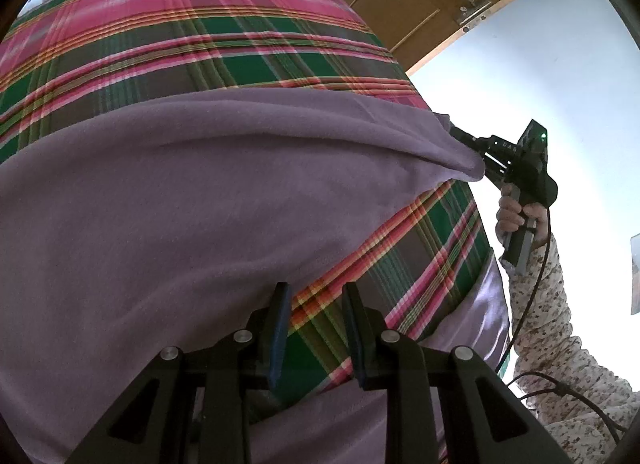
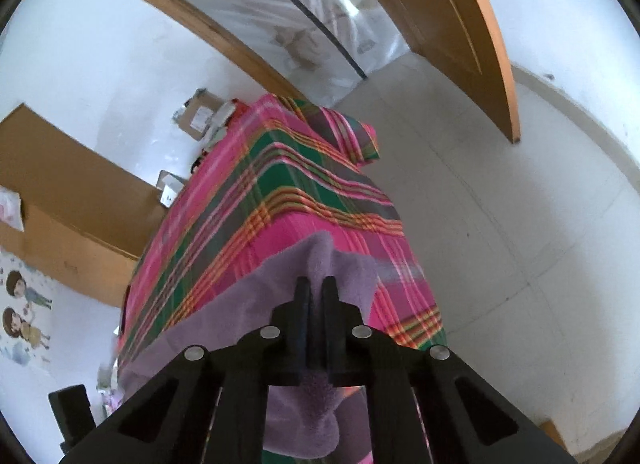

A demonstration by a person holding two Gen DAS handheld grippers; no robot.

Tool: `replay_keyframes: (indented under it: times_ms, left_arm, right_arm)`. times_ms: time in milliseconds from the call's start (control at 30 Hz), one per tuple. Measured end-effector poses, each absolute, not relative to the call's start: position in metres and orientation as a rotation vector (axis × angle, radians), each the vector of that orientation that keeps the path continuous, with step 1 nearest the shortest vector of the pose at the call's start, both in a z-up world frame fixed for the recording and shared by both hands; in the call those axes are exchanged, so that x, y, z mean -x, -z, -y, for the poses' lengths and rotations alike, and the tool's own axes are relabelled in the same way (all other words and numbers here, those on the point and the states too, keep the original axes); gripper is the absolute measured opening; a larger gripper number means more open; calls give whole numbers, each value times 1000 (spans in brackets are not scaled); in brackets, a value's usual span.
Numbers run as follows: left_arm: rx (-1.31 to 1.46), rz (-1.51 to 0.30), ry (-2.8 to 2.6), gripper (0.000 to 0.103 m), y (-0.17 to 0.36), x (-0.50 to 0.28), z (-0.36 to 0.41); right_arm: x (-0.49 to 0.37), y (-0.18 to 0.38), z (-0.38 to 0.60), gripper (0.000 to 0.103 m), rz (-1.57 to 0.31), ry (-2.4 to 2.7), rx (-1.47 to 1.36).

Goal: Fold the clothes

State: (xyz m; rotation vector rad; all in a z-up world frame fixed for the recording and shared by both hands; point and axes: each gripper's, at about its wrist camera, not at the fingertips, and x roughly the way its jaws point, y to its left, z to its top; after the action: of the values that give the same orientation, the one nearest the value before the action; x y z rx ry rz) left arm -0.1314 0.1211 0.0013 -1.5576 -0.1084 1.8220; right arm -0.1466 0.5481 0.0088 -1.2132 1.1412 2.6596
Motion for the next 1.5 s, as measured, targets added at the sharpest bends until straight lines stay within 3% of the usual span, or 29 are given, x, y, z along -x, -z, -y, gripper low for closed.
replay_keyframes:
  times_ms: [233,467,533,767,833,900,1100,1333,1500]
  left_arm:
    - [1562,119,-1829,27,-3,131,-124]
    - [1552,114,-1822,27,-4,127,-130]
    - [1553,120,-1818,27,-4,127,-130]
    - [1549,122,-1817,27,-5,124,-132]
    - [1547,107,-1826,27,-6,124,-135]
    - [1534,50,-1845,27,-9,120,-140]
    - [1499,-101,-1930,29,-15,110,-153]
    - [1416,-403,-2026,30,-18,93,-172]
    - [1382,-513,-2067,30,-18,89,-179]
  right_arm:
    - [162,-31,-543,6,-958,-2705,1084]
    - [191,-35,-514,7,-451,-2640,1104]
    - [193,-32,-517,7,-410,-2593,1111]
    - [169,-26,-550,14,-837,-2609,1117]
    - [155,-28,-552,23,-942,-2615,1109]
    - [143,-31,-552,28,-1014,-2611,1089]
    - [100,-33,-545,31,-1213,-2615,1037]
    - [98,-25,-519,35,-1235,-2672,1142]
    - [111,-23,-520,35,-1228,-2650,1140]
